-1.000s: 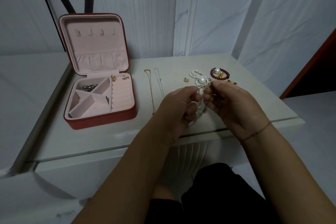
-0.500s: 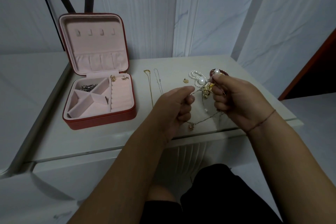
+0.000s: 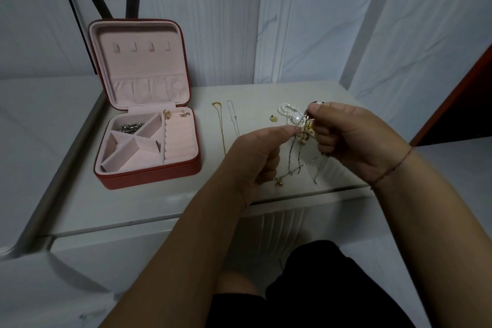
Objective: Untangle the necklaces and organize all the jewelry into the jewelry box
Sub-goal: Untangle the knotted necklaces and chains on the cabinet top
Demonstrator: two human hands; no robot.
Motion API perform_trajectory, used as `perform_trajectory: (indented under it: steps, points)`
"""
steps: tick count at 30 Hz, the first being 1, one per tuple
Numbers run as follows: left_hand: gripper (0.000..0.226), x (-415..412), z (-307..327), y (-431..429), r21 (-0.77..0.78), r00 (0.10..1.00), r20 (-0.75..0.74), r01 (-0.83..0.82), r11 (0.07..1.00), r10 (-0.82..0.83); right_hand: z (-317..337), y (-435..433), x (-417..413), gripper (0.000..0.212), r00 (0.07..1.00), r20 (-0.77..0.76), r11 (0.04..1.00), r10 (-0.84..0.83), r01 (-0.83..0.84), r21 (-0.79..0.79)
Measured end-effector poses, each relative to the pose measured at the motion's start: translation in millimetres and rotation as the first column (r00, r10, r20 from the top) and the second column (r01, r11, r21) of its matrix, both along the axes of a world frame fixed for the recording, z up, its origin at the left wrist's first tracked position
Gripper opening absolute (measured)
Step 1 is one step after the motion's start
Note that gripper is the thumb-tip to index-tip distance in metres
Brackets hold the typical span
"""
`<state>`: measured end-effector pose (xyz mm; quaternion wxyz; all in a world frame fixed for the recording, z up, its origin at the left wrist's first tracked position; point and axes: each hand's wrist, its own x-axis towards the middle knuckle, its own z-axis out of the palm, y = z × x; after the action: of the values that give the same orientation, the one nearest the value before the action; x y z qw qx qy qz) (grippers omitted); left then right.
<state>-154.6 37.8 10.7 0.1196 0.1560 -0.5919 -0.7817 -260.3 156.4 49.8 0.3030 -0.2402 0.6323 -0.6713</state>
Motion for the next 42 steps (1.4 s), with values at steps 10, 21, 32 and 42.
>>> perform_trajectory:
  steps: [10, 21, 32, 42]
  points:
    - [0.014, 0.5, 5.0, 0.2, 0.2, 0.999, -0.044, 0.021, 0.98, -0.013, 8.8, 5.4, -2.1, 0.017, 0.988, -0.135, 0.989, 0.07, -0.052, 0.137]
    - [0.007, 4.3, 12.2, 2.1, 0.319, 0.973, -0.093, 0.231, 0.919, -0.212, 7.2, 3.8, 7.0, 0.026, 0.949, -0.299, 0.976, 0.098, -0.032, 0.218]
    - [0.016, -3.3, 1.8, 2.0, 0.261, 0.999, 0.045, 0.004, 0.965, -0.017, -2.6, 2.9, 1.5, 0.032, 0.983, -0.158, 0.986, 0.09, -0.065, 0.154]
    - [0.014, -3.5, 1.4, 5.7, 0.067, 0.996, 0.058, -0.068, 0.995, 0.064, -12.5, -2.3, 5.5, 0.018, 0.93, 0.362, 0.989, 0.065, -0.012, -0.146]
